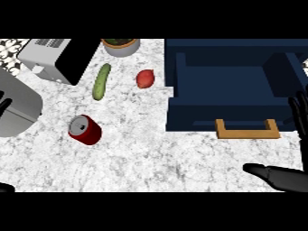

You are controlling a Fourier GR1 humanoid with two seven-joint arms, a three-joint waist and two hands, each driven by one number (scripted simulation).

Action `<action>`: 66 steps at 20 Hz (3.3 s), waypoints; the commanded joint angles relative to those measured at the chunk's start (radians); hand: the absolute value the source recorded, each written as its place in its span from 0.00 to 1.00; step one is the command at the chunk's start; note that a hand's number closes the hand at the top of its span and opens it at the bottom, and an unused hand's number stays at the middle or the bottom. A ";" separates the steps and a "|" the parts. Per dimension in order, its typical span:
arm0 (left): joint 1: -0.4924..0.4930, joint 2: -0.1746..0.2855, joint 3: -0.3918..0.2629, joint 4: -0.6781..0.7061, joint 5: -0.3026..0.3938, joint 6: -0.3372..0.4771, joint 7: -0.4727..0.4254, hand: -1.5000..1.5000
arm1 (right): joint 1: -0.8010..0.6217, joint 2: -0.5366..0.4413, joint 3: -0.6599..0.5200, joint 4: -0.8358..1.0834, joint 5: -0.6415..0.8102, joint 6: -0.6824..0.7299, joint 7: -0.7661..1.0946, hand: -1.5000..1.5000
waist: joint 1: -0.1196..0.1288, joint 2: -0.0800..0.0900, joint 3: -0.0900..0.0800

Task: Pick up the can, place it into the drawer and close the drawer

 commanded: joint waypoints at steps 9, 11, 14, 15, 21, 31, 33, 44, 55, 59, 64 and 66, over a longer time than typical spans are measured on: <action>-0.050 -0.076 -0.025 0.157 -0.108 -0.071 -0.058 0.00 | 0.079 0.025 -0.010 -0.025 0.014 0.035 -0.050 0.00 | -0.004 0.000 0.000; 0.025 -0.092 -0.024 0.027 -0.087 -0.064 0.008 0.00 | 0.064 0.017 -0.043 -0.047 -0.021 0.042 -0.030 0.00 | 0.000 -0.001 0.000; -0.089 -0.139 -0.101 0.191 -0.201 -0.027 -0.058 0.00 | -0.009 -0.002 -0.066 -0.020 -0.034 0.033 0.008 0.00 | -0.004 0.001 0.000; -0.040 -0.123 -0.062 0.158 -0.185 -0.055 -0.060 0.00 | 0.065 -0.004 -0.082 -0.033 -0.054 0.078 -0.038 0.00 | -0.002 0.000 0.000; 0.000 -0.185 -0.125 0.286 -0.324 -0.058 -0.214 0.00 | 0.067 -0.010 -0.108 -0.023 -0.068 0.097 -0.058 0.00 | -0.003 0.000 0.000; -0.076 -0.196 -0.084 0.623 -0.442 -0.012 -0.466 0.00 | 0.120 -0.003 -0.139 -0.075 -0.075 0.125 -0.056 0.00 | -0.007 0.001 0.000; -0.047 -0.212 -0.101 0.586 -0.447 0.002 -0.451 0.00 | 0.096 0.008 -0.132 -0.064 -0.077 0.123 -0.031 0.00 | -0.003 0.000 0.000; -0.218 -0.187 -0.073 0.941 -0.504 0.054 -0.593 0.00 | 0.089 -0.017 -0.211 -0.090 -0.115 0.161 -0.001 0.00 | -0.005 0.000 0.000; -0.375 -0.154 -0.026 1.310 -0.505 0.079 -0.775 0.00 | 0.112 0.017 -0.199 -0.133 -0.071 0.177 0.007 0.00 | -0.006 0.001 0.000; -0.491 -0.140 -0.023 1.512 -0.538 0.075 -0.876 0.00 | 0.044 0.009 -0.174 -0.129 -0.048 0.147 0.058 0.00 | -0.010 0.003 -0.001; -0.516 -0.145 -0.035 1.612 -0.566 0.092 -0.978 0.00 | 0.059 0.022 -0.156 -0.217 -0.053 0.135 0.130 0.00 | -0.013 0.003 -0.001; -0.583 -0.150 -0.033 1.632 -0.558 0.053 -0.944 0.00 | 0.034 -0.016 -0.224 -0.120 -0.108 0.174 0.064 0.00 | -0.015 0.004 -0.001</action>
